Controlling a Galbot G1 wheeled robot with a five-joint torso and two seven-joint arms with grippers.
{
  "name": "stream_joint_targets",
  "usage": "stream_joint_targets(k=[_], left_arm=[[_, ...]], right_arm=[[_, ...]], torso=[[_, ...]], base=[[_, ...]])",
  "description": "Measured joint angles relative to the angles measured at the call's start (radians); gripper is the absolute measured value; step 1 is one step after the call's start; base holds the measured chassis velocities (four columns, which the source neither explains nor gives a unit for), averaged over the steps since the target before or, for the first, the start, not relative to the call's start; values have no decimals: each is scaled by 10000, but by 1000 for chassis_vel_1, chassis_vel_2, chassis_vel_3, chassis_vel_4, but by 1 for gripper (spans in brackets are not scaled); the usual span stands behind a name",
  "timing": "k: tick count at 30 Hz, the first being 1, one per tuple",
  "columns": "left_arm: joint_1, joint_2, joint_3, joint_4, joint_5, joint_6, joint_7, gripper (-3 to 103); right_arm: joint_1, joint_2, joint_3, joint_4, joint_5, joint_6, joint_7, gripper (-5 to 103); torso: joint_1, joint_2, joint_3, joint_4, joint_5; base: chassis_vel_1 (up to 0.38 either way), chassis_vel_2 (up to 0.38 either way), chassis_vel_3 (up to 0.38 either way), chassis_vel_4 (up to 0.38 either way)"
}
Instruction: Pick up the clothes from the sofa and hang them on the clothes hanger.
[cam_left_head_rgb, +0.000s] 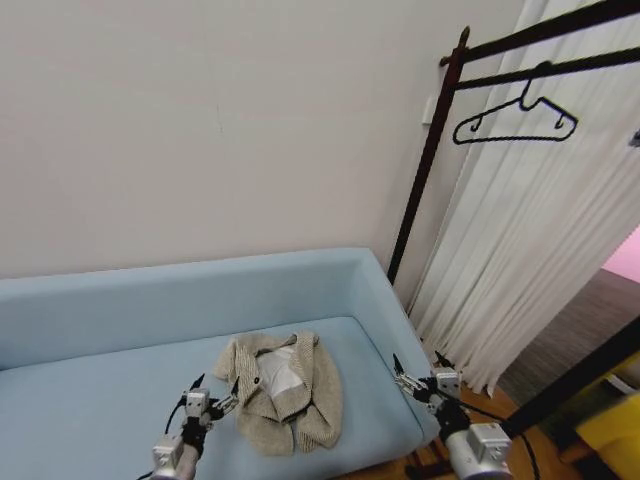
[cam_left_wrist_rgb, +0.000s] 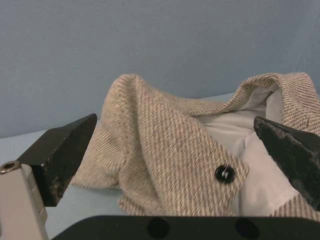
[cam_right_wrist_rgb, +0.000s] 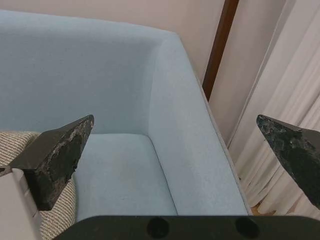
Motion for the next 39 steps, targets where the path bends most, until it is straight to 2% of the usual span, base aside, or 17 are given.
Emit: stream_joint_targets(k=[3,6,9,16,20,29,39], left_arm=[[-779,179,631,476,123,422,-547,100],[-1057,188,872,830,477,462,-871,100],[-1627,158,1315,1545,1152,412,-1315,100],[-2344,83,2003,2512,1419,230,-1297,100],[-2543,8,2395,2806,1756,434,-1578,100],[-2504,20,2240,3264,2478,310,-1580,100],[-2169,155,1545,2952,2618,425,-1822,100]], right_arm=[[86,-41,-97,-163,40,-124,134,100],[256,-264,-175,-412,71,-199,144,100],[248,-518,-187,-729,89,-194,167,100],[319,-802,-148,-1077,135,-101,194,100],[544,-874,-201,-1335,172,-29,196,100],[637,-850,-232,-1530,178,88,176,100],[655,-701,-313,-1676,130,203,154,100]], torso=[[0,0,0,-4,0],[0,0,0,8,3],[0,0,0,4,2],[0,0,1,0,1],[0,0,0,2,3],[0,0,0,2,1],[0,0,-1,2,0]], base=[[0,0,0,0],[0,0,0,0],[0,0,0,0],[0,0,0,0],[0,0,0,0],[0,0,0,0],[0,0,0,0]])
